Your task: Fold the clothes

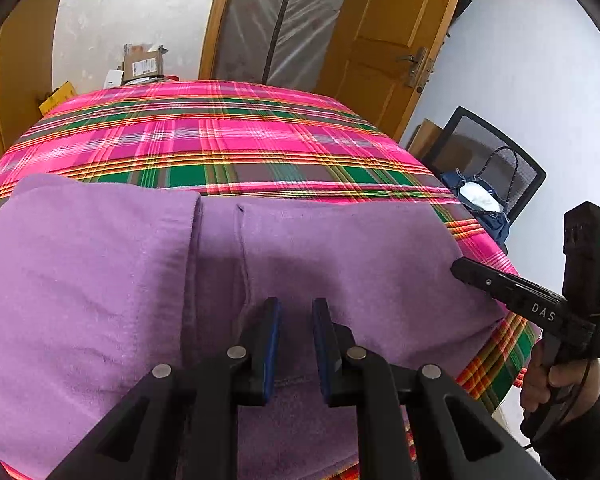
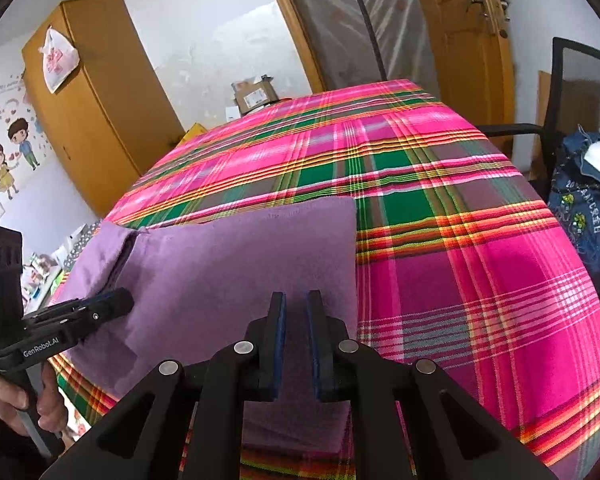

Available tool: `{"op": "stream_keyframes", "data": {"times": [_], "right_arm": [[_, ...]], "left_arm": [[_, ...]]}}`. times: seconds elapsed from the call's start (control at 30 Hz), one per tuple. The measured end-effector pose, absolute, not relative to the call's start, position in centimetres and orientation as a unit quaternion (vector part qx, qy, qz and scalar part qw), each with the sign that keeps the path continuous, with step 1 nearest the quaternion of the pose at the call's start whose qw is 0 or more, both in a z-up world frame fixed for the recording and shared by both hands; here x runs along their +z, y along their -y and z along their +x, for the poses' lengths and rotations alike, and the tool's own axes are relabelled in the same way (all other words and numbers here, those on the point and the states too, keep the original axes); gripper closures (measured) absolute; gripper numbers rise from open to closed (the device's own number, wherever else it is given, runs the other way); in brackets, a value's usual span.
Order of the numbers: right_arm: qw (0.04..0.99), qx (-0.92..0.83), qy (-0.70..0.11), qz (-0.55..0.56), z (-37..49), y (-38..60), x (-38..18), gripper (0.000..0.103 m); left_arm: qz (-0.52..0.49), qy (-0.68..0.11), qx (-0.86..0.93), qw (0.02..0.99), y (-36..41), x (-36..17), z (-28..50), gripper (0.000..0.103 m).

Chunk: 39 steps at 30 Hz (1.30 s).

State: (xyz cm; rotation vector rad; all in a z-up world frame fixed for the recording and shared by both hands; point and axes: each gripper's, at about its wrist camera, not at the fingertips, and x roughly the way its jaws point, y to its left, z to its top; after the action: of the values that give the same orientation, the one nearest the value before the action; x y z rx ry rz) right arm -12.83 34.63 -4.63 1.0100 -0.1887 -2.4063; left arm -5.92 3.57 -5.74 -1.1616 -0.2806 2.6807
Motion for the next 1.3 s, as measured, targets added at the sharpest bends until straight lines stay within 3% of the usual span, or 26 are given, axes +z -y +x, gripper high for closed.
{"op": "stream_keyframes", "data": {"times": [0.57, 0.9, 0.97, 1.17, 1.3], "right_arm": [[0.247, -0.895, 0.051, 0.368, -14.4, -33.8, -2.5, 0.091], [0.253, -0.877, 0.129, 0.387, -15.3, -36.7, -2.7, 0.091], [0.264, -0.865, 0.159, 0.396, -14.9, -38.2, -3.2, 0.078], [0.283, -0.828, 0.232, 0.426, -14.5, -41.4, -5.8, 0.075], [0.312, -0.815, 0.242, 0.423, -15.0, -41.4, -5.8, 0.065]], "left_arm": [[-0.392, 0.102, 0.908, 0.107, -3.3, -4.1, -6.6, 0.087], [-0.404, 0.114, 0.902, 0.103, -3.1, -4.8, -7.9, 0.087], [-0.396, 0.116, 0.904, 0.111, -3.1, -4.5, -7.2, 0.087], [-0.389, 0.113, 0.905, 0.126, -3.4, -4.2, -5.4, 0.087], [-0.387, 0.111, 0.906, 0.128, -3.4, -4.2, -4.6, 0.087]]}}
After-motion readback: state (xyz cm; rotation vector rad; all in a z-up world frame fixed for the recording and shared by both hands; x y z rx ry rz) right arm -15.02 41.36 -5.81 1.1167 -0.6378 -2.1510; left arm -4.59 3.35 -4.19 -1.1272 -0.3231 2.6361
